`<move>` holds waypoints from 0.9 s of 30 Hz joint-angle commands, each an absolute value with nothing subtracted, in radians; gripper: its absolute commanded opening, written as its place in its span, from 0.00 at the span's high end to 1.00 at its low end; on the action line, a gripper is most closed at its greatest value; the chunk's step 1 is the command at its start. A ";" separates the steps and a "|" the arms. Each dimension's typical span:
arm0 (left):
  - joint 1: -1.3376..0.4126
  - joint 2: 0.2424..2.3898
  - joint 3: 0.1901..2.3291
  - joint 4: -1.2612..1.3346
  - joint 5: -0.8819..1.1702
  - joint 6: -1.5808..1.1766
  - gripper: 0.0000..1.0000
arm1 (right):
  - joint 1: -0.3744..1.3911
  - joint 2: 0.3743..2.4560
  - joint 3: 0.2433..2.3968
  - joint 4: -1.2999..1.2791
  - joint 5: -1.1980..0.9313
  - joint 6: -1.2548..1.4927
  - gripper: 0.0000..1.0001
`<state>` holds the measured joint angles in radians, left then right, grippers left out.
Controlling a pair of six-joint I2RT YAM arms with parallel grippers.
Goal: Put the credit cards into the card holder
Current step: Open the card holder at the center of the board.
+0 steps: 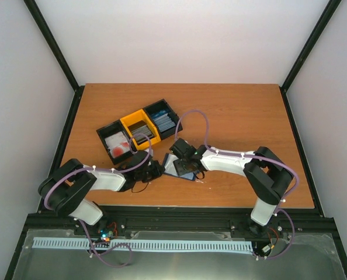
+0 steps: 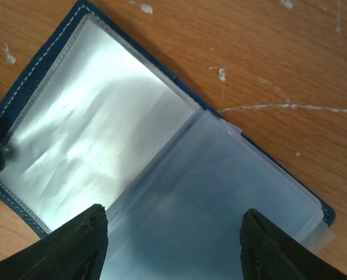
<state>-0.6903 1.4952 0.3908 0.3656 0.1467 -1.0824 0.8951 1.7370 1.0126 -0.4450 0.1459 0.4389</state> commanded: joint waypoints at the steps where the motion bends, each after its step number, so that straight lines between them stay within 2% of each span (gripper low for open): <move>1: -0.683 1.516 0.421 0.318 0.163 -1.041 0.95 | 0.887 1.735 1.073 -0.552 0.200 0.469 0.38; 7: -0.682 1.504 0.429 0.313 0.180 -1.040 0.95 | 0.888 1.779 1.147 -0.549 0.077 0.600 0.39; 13: -0.683 1.495 0.435 0.303 0.185 -1.034 0.95 | 0.890 1.814 1.111 -0.563 0.144 0.740 0.40; 21: -0.683 1.470 0.444 0.301 0.210 -1.000 0.92 | 0.889 1.939 1.167 -0.580 0.144 0.748 0.32; 27: -0.628 1.311 0.524 0.029 0.133 -0.963 0.85 | 0.890 2.034 1.189 -0.643 0.184 0.618 0.29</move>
<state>-0.6804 1.4178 0.4351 0.2184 0.1741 -1.0069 0.8944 1.9141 1.2278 -0.5854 0.1688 0.6937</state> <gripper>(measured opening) 0.139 0.712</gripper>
